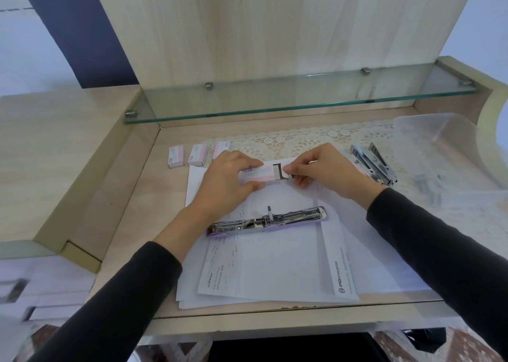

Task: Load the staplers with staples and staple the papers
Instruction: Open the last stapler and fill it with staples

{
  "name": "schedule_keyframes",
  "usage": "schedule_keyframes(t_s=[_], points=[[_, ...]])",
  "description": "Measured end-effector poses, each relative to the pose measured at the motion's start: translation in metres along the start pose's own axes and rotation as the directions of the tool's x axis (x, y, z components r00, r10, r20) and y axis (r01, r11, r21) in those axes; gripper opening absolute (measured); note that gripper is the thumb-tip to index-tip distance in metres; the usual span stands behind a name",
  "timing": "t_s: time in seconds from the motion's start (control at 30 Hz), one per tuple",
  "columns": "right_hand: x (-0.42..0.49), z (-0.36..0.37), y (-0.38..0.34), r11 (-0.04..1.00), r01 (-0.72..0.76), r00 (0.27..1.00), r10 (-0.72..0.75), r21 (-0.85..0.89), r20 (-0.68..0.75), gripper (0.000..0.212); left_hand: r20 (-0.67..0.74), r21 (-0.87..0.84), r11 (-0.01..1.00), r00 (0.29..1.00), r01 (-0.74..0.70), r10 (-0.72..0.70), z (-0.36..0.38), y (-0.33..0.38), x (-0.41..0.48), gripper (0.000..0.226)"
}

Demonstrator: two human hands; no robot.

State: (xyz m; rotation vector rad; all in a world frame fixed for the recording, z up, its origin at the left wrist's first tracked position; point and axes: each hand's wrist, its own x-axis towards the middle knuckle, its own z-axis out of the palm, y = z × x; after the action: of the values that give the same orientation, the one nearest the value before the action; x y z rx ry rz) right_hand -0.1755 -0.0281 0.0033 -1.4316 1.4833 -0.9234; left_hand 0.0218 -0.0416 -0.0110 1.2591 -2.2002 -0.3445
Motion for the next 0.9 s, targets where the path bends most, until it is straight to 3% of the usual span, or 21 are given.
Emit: schedule_keyframes(t_s=[0.17,0.4,0.73,0.9], points=[[0.004,0.003,-0.002,0.997,-0.059,0.998,0.059,0.046,0.01,0.017,-0.005,-0.016,1.0,1.0,-0.014,0.014,-0.001,0.001,0.002,0.036],[0.006,0.01,-0.007,0.999,-0.048,0.999,0.048,-0.022,-0.01,0.014,0.013,-0.009,1.0,1.0,-0.018,0.018,0.0,0.0,0.004,0.037],[0.008,0.015,-0.013,0.998,-0.044,0.999,0.046,0.052,-0.027,0.008,0.012,0.006,1.0,1.0,-0.024,0.023,-0.001,-0.003,0.01,0.037],[0.004,0.006,-0.012,0.998,0.009,0.998,-0.005,0.068,-0.059,0.024,0.011,0.125,0.992,1.0,-0.012,0.011,0.0,-0.014,0.029,0.033]])
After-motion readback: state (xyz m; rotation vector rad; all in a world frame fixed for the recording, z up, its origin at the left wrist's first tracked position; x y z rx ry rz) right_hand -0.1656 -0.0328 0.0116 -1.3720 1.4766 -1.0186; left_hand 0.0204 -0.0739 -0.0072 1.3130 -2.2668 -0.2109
